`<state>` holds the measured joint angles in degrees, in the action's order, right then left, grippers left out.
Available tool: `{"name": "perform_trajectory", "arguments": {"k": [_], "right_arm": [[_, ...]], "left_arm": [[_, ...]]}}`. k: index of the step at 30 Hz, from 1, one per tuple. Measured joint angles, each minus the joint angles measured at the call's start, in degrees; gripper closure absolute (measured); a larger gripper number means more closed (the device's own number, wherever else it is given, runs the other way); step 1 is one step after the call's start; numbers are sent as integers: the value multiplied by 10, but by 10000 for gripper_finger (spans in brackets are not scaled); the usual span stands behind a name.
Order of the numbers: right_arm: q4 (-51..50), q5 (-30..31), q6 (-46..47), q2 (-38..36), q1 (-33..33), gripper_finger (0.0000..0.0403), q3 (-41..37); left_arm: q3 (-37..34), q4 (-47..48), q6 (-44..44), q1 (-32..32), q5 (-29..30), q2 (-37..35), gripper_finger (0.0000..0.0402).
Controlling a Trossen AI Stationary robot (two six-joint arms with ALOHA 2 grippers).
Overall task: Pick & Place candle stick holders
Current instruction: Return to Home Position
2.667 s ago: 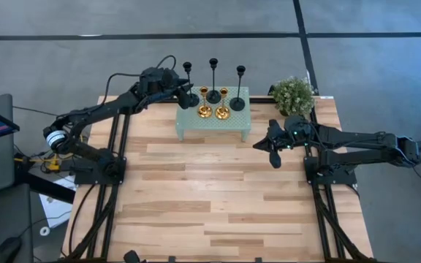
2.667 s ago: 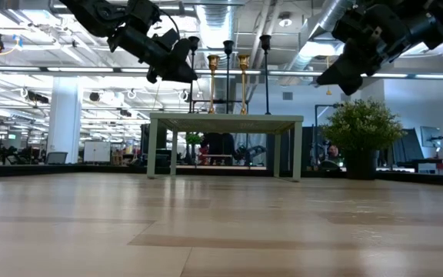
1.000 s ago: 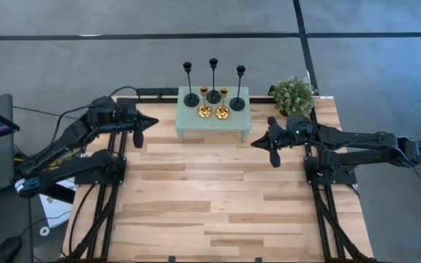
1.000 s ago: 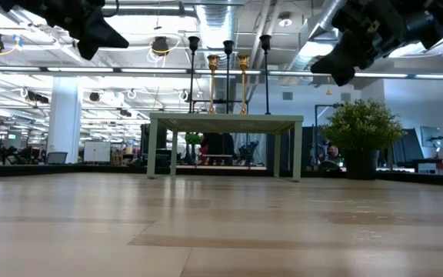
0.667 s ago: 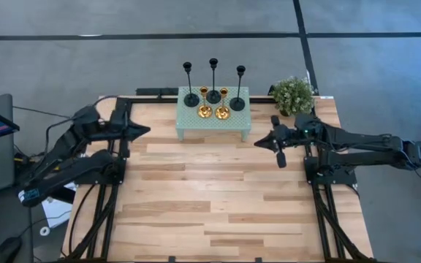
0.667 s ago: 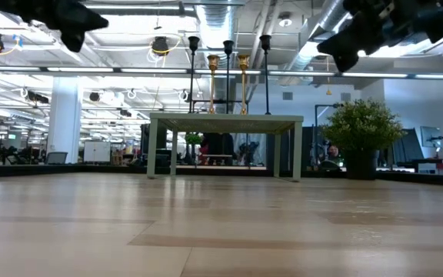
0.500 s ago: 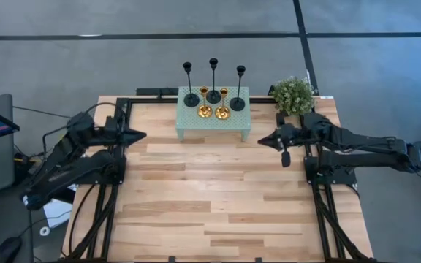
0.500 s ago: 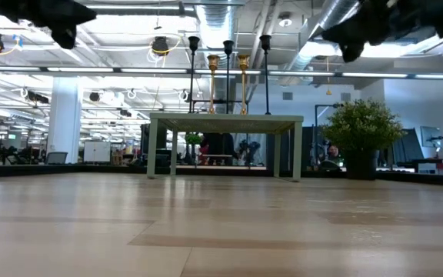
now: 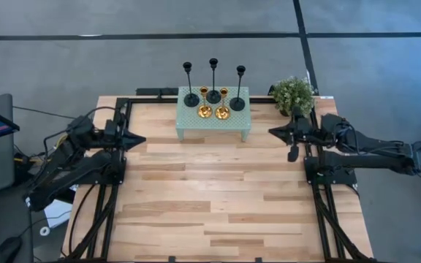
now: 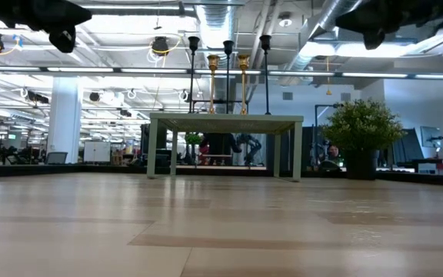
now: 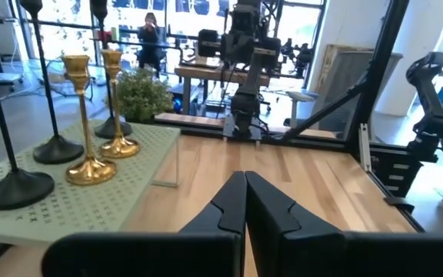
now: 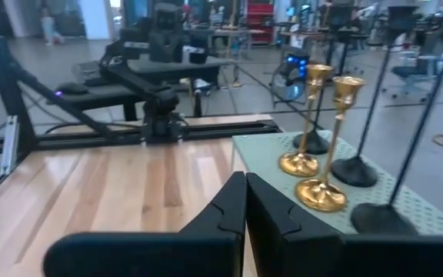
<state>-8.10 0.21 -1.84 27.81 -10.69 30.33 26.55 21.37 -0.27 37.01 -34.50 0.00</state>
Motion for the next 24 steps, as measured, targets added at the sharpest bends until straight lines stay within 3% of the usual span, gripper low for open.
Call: {"name": "perform_trajectory", "arguments": {"k": [7, 24], "right_arm": [[-24, 72, 4, -43, 41, 403, 0], [-71, 74, -2, -104, 96, 403, 0]], "left_arm": [[0, 0, 0, 0, -1, 0, 397], [-1, 0, 0, 0, -1, 0, 396]]}}
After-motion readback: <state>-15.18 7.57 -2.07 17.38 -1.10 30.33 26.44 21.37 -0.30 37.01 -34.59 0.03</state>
